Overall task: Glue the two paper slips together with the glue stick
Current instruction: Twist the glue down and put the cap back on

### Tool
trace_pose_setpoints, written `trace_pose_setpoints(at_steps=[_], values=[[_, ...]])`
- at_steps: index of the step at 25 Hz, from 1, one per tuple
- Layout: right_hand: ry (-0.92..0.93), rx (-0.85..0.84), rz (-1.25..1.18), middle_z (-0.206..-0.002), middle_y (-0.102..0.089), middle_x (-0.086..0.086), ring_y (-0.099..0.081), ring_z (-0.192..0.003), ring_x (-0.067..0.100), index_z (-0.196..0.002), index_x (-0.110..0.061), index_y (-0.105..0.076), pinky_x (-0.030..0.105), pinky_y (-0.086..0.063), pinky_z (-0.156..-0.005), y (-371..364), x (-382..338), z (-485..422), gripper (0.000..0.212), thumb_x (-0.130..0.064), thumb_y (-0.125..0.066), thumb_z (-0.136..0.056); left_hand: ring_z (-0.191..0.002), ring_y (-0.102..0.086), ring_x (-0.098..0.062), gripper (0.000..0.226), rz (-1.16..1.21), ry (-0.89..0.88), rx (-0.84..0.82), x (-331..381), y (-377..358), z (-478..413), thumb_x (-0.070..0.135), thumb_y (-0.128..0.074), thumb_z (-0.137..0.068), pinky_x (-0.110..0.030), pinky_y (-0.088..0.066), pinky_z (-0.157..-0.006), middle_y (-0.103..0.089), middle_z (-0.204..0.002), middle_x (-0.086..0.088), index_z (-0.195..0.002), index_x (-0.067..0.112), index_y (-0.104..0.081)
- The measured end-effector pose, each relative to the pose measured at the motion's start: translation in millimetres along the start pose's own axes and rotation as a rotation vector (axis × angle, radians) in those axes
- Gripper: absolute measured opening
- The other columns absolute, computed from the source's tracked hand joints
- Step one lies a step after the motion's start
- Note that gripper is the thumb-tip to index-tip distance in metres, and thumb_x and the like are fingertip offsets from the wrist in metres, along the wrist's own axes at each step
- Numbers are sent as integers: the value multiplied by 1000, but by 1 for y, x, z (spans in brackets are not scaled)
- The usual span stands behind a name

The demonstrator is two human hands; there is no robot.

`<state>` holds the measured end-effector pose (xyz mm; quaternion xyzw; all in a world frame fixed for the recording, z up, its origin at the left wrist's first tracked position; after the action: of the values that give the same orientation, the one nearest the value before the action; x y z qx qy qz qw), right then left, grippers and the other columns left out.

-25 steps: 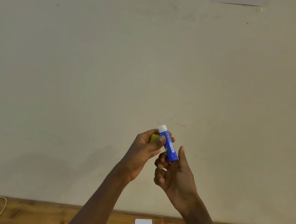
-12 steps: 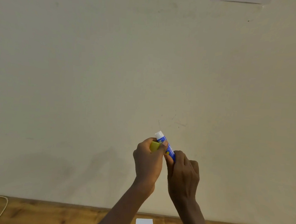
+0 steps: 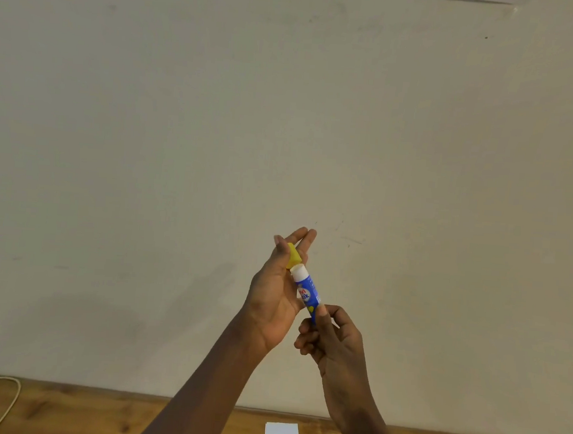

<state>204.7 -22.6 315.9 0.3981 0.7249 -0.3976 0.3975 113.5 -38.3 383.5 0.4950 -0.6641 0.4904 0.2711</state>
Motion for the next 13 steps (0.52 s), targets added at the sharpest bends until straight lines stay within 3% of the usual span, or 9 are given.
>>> trace_pose_setpoints(at_steps=[4,7,10,13], values=[[9,42,18,-49,-63,-5,-56,-43,9,-85,-13,-53,15,-47,-45,-4,-5,3,17,-27,-44,-87,-108,-49,-7,32,-166,-32,-35,-3,-1,1,37,-25,-91,-45,-35,-100,-54,-122,10,-105,28,-53],[16,58,-11,-47,-61,-4,-54,-41,8,-84,-11,-52,16,-45,-42,-6,-7,6,18,-27,-45,-88,-103,-54,-4,30,-319,-73,-22,-6,-5,1,29,-26,-95,-31,-40,-93,-59,-120,1,-92,26,-56],[19,84,-46,-43,-57,-4,-49,-37,7,-81,-9,-51,15,-42,-40,-12,-9,8,22,-29,-46,-88,-102,-58,-8,33,-316,-102,-12,-6,-12,0,28,-26,-96,-16,-37,-90,-64,-112,-5,-82,15,-53],[34,132,-79,-40,-53,-5,-46,-37,7,-78,-11,-52,14,-40,-39,-12,-11,7,23,-33,-47,-84,-104,-58,-15,34,-304,-100,2,-9,-17,-2,26,-27,-96,-19,-34,-95,-65,-109,-11,-75,12,-50]])
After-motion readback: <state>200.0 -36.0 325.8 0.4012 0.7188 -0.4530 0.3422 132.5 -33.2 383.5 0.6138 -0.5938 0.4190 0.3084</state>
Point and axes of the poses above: each hand's wrist, its own z-axis away from the middle knuckle, its own y-axis out of the back of the hand, x = y × z, the point moved 2 cm from there along -z, towards the middle knuckle
